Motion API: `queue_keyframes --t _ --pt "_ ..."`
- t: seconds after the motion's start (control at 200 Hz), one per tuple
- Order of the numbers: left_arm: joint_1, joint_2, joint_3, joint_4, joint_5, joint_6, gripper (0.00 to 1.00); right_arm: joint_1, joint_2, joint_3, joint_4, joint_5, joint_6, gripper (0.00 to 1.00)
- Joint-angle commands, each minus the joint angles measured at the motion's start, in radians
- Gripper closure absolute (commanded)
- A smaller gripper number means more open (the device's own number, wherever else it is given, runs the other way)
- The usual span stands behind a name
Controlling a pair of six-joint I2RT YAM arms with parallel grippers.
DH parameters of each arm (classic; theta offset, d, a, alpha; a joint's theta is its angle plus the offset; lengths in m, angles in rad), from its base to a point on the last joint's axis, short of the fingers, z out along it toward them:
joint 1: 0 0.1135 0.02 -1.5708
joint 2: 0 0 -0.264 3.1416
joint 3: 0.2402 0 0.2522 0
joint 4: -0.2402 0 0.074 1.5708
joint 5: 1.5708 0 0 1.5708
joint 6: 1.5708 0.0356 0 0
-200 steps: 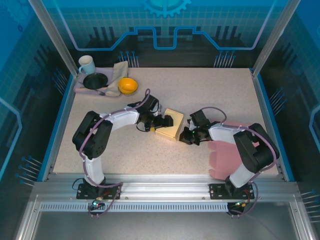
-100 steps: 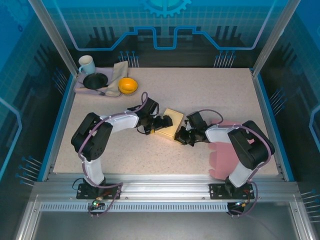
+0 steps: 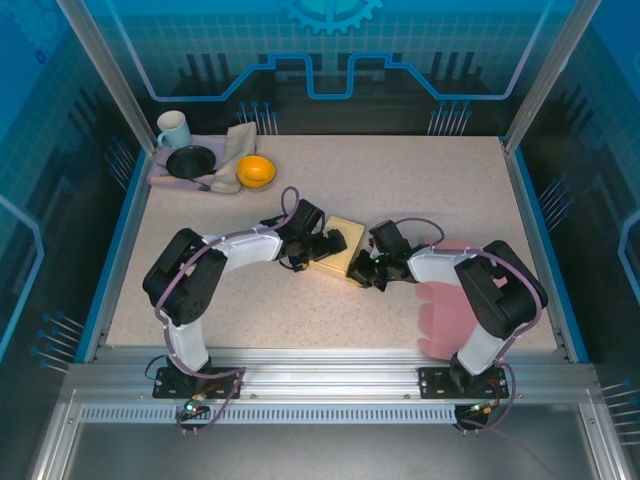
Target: Fold the paper box
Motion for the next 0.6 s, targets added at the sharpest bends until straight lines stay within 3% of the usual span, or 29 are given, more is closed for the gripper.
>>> queue_keyframes --t 0.0,0.38,0.595 --pt "-0.064 0.031 0.063 -0.076 0.129 -0.006 0.01 0.055 -0.014 0.073 0.143 -0.039 -0.015 0.94" --pt "0.086 0.019 0.137 -0.216 0.057 0.120 0.01 0.006 -0.206 0.017 -0.222 0.165 -0.300 0.77" --pt "0.097 -0.073 0.134 -0.284 -0.030 0.152 0.01 -0.027 -0.258 0.179 -0.450 0.300 -0.530 0.67"
